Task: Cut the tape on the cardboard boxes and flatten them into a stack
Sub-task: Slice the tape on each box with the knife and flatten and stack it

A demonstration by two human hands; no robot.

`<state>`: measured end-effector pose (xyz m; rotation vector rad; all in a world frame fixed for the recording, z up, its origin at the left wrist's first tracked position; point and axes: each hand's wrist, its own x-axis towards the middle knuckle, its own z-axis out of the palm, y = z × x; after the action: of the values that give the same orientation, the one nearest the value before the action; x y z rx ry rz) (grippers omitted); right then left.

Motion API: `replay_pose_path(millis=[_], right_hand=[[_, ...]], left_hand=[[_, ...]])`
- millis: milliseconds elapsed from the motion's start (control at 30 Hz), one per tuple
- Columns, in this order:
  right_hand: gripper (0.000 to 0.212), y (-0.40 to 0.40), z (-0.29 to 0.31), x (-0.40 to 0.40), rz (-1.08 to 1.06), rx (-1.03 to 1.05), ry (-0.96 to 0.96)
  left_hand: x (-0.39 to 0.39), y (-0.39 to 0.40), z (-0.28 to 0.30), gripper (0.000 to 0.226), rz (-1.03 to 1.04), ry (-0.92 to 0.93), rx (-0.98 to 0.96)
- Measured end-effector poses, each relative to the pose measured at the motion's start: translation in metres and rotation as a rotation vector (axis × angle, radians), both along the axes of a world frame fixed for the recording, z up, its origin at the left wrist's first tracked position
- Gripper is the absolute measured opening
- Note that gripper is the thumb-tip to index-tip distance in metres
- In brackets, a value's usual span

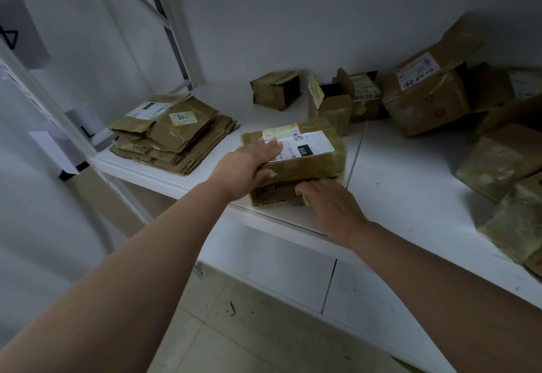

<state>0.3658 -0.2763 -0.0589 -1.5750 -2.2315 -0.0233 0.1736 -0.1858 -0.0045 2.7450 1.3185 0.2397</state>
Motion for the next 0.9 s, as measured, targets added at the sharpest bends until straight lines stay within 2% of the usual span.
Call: replay_pose_path(millis=[100,200,267,333,400,467,533,667,800,900], right_hand=[[0.041,0.001,-0.005,0.002,-0.033,-0.025,0.000],[0.039,-0.015,-0.025,0.000,-0.034,-0.054,-0.005],[0.046,-0.022,-0.034,0.001,-0.024,-0.096,-0.036],[0.045,-0.019,-0.026,0.003,-0.048,-0.200,-0.073],[0.040,-0.012,-0.014,0.005,-0.066,-0.217,-0.087],[0.040,-0.011,-0.002,0.007,-0.095,-0.126,-0.042],[0.041,-0.014,0.005,0.011,-0.133,0.084,-0.009],[0.056,-0.008,0.024,0.023,-0.267,0.318,-0.083],[0.078,0.003,0.024,0.029,-0.326,0.258,-0.255],[0.085,0.011,0.011,0.028,-0.358,0.189,-0.258]], left_hand=[[-0.002,-0.004,0.000,0.056,0.001,-0.004,0.013],[0.001,-0.008,0.001,0.056,0.019,0.001,0.014],[0.004,-0.010,0.003,0.058,0.029,0.013,0.011],[0.007,-0.013,0.007,0.063,0.047,0.040,-0.006],[0.011,-0.016,0.007,0.076,0.069,0.067,0.001],[0.014,-0.021,0.005,0.089,0.093,0.086,0.021],[0.017,-0.024,0.002,0.094,0.116,0.145,0.083],[0.021,-0.027,-0.002,0.101,0.137,0.228,0.166],[0.023,-0.026,-0.006,0.101,0.165,0.236,0.195],[0.024,-0.024,-0.007,0.095,0.158,0.226,0.226]])
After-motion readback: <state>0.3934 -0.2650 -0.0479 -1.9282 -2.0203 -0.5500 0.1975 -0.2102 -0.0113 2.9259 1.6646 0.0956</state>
